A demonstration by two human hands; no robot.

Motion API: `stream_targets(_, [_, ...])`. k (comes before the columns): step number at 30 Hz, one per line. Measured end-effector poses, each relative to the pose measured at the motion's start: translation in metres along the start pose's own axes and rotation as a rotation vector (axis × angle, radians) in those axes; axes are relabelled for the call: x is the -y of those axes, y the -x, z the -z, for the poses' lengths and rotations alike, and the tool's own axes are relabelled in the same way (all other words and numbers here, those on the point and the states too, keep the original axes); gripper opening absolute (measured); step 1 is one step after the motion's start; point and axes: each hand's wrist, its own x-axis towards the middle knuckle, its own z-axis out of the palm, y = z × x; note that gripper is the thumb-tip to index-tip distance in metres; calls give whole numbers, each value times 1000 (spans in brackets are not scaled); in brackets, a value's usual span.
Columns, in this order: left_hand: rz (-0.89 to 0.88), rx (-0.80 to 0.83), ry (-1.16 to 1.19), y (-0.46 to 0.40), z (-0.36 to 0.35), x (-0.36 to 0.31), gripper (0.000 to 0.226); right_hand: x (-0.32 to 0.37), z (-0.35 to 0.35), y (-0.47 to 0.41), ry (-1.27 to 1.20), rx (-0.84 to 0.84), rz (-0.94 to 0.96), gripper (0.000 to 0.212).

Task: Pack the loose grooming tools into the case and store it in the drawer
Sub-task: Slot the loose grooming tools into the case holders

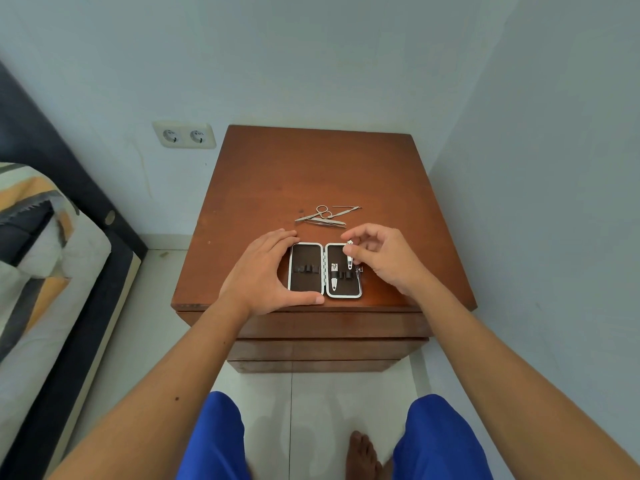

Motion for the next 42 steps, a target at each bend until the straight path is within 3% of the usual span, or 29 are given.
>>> stream_targets(17, [15,5,20,1,2,-3,127,-1,2,17,385,13,170,22])
stream_targets(22, [15,-1,14,1,2,-4,127,0,4,25,524,107,233,42])
stream_targets(32, [17,8,14,1,1,-2,128,-6,8,29,522,138,269,42])
stream_targets(42, [9,-4,49,-1,-2,2,128,16,-4,-29,403,-198,175,3])
